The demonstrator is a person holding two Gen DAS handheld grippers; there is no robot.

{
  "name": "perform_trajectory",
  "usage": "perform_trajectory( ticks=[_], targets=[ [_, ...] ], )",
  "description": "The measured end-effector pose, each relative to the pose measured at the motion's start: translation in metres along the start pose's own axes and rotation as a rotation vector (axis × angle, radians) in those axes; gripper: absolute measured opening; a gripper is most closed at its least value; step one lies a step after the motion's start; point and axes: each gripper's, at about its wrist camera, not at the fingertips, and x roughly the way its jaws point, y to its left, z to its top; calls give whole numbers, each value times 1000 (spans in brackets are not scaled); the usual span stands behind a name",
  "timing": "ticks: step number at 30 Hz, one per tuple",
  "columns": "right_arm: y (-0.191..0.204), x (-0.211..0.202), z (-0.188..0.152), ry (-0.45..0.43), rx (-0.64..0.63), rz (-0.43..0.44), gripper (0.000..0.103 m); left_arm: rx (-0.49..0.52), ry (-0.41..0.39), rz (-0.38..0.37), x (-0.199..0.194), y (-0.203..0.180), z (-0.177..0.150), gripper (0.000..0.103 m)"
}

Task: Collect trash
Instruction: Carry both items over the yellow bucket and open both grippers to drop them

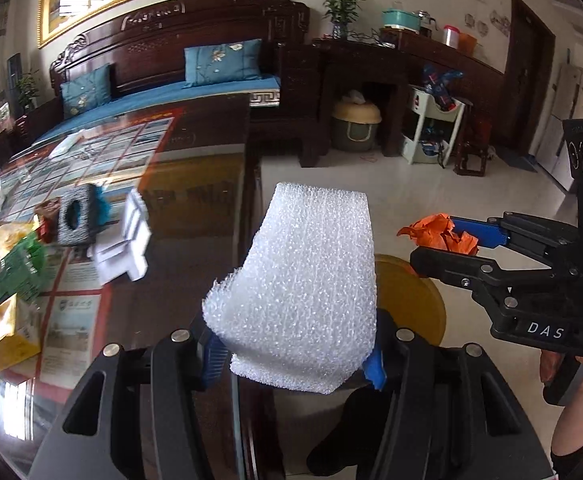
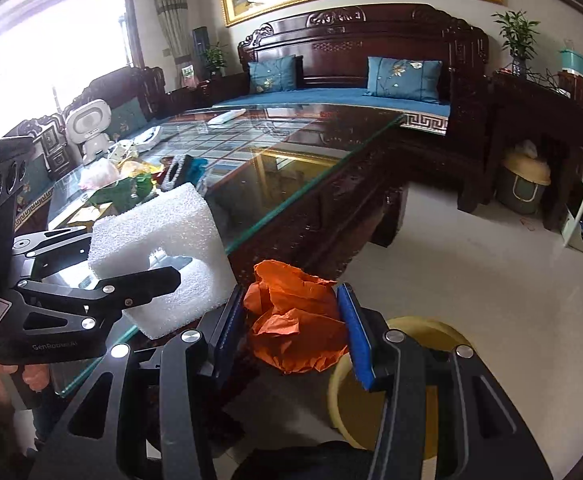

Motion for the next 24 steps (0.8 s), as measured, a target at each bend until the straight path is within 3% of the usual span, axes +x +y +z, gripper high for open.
perform_trajectory(
  ticks=[9,14,24],
  targets=[
    [-90,-1,-27,55,108,-117,46,142,113,-88,72,-76,34,54],
    [-129,17,-42,103,163,-138,46,208,194,-92,117,-110,42,54],
    [-176,45,-77,189,243,-175,46,265,383,-124,202,-152,30,54]
  ],
)
